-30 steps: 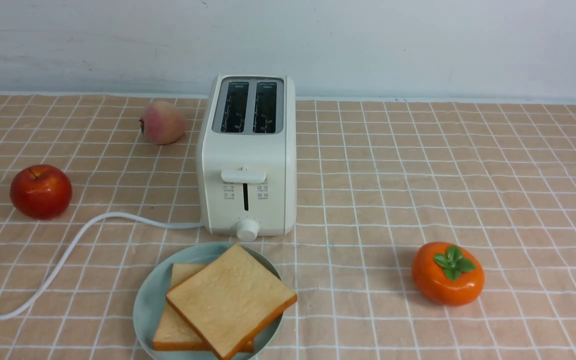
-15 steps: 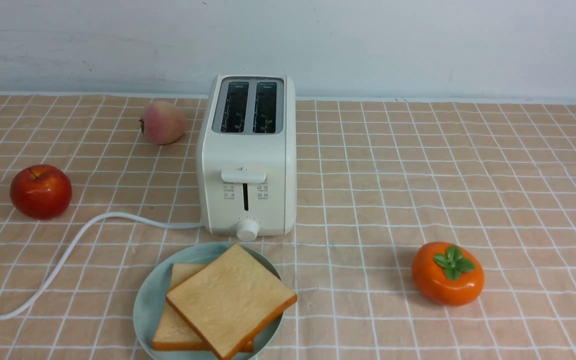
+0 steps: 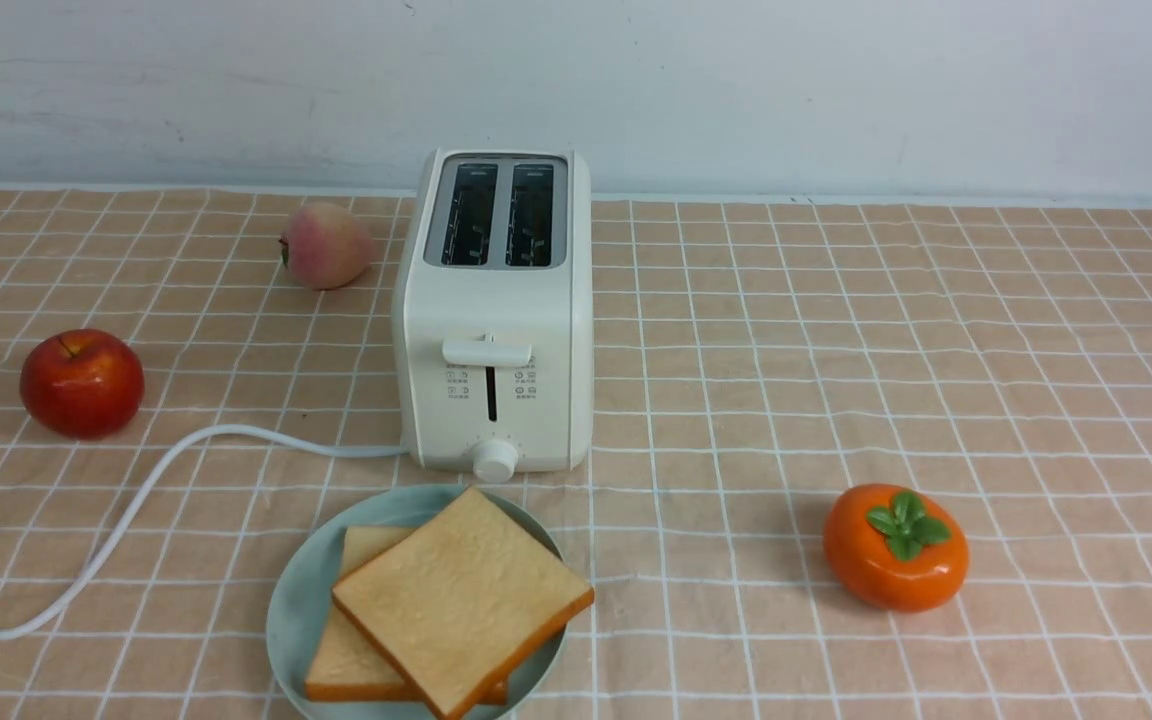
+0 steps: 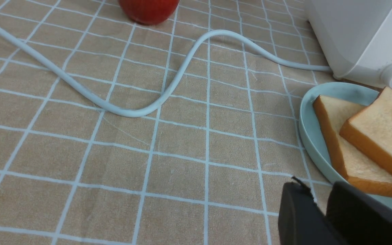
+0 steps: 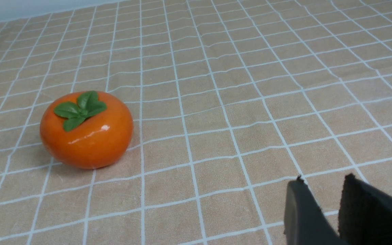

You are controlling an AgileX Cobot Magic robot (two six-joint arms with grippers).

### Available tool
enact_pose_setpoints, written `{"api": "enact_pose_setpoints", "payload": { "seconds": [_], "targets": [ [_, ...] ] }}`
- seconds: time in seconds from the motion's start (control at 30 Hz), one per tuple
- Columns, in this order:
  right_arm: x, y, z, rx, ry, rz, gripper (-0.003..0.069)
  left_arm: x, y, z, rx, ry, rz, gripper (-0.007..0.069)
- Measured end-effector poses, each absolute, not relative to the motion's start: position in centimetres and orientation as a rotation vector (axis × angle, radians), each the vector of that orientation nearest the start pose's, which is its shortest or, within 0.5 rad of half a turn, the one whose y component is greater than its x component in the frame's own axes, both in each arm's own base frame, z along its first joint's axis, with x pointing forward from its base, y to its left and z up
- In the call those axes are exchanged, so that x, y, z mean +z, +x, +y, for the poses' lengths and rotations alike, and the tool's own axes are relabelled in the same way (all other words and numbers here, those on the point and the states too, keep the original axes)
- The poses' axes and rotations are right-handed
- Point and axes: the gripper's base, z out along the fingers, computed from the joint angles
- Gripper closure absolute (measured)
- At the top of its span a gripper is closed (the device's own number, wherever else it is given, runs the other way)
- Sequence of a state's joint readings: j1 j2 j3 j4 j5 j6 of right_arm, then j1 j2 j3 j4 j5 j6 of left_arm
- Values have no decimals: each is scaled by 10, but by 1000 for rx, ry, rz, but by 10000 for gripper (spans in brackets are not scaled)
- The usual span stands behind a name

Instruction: Take toasted bread from bread machine on light coffee tablecloth place on plate.

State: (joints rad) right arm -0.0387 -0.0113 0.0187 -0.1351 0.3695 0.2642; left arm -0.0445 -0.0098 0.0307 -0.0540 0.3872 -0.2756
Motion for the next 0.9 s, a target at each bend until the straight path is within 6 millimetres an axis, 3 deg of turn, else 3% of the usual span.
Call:
{"api": "enact_pose_setpoints", "payload": {
  "seconds": [0.9],
  "targets": [
    [175,52,-6,23,197,1847,447,169,52,-4,-271,-252,1883,463]
  ]
}}
